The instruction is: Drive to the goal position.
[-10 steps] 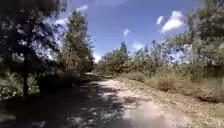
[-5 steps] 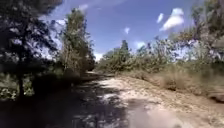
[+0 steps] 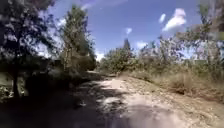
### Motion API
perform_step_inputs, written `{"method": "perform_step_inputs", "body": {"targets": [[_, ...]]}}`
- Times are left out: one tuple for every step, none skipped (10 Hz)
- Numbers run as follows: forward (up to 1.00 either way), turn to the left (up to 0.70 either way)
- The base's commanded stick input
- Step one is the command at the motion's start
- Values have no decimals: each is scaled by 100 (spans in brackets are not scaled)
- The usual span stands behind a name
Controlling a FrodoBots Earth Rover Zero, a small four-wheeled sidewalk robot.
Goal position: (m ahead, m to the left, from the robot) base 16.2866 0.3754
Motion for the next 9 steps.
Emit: {"method": "perform_step_inputs", "body": {"targets": [[70, 0], [70, 0], [70, 0], [70, 0], [70, 0], [70, 0], [70, 0], [70, 0], [70, 0]]}}
